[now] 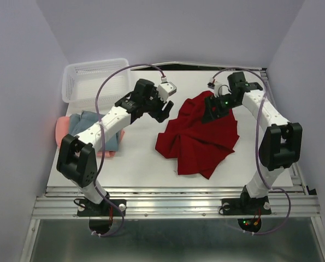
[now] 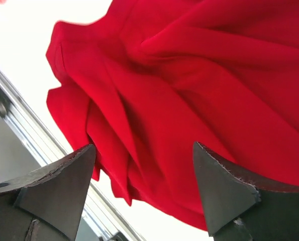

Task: Fold and stack the skirts
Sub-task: Move the skirt to the center of the board

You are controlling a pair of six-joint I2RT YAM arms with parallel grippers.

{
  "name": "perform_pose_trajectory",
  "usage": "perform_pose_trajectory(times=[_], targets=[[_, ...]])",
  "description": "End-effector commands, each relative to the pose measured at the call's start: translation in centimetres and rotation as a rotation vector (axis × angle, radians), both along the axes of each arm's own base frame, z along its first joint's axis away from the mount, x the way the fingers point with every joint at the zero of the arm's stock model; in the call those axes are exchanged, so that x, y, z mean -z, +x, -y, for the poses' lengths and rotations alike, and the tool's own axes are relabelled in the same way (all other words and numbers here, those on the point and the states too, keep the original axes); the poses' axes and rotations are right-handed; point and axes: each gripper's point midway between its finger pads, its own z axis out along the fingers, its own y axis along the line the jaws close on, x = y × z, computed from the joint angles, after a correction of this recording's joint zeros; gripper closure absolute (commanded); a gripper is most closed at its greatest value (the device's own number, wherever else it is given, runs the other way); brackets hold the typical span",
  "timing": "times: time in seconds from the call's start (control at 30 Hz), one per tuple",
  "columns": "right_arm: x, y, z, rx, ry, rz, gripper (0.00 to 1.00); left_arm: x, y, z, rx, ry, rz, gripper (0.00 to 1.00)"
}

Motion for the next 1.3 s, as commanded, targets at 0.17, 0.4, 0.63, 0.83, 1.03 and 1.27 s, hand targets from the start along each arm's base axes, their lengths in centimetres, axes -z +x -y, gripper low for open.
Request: perform_pose_trajectory(times=[0.17,0.4,0.63,0.83,1.03,1.27], targets=[[7.9,-5.4,-2.0,-0.161,-0.161,-0.089,0.39,6.8,-1.4,0.9,-0.046,-0.033,-0.337,0.26],[10.6,-7.9,1.3,-0.205,-0.322,-0.079,0.65,10.6,-4.3,0.7,0.009,-0.069,-0.496,0.30],[7.0,-6.0,1.6,-0.181,-0.346,0.043,0.53,8.3,-8.0,2.7,0.216,-0.231,-0.592,0.84],[-0.8,-2.8,-0.6,-0.174,-0.240,0.224,0.16,4.3,-9.7,3.7,0.312,-0.339,-0.601,1.00],[-4.0,-3.6,-6.2,-0.328,-0.136,0.291,0.11,1.3,-5.0,0.4,0.094,-0.411,-0.466,0.56],[-0.5,-5.6,-13.5,-0.522,-0.205,0.285,0.11,-3.4,0.8,-7.0,-0.146,-0.466,-0.311,0.40]])
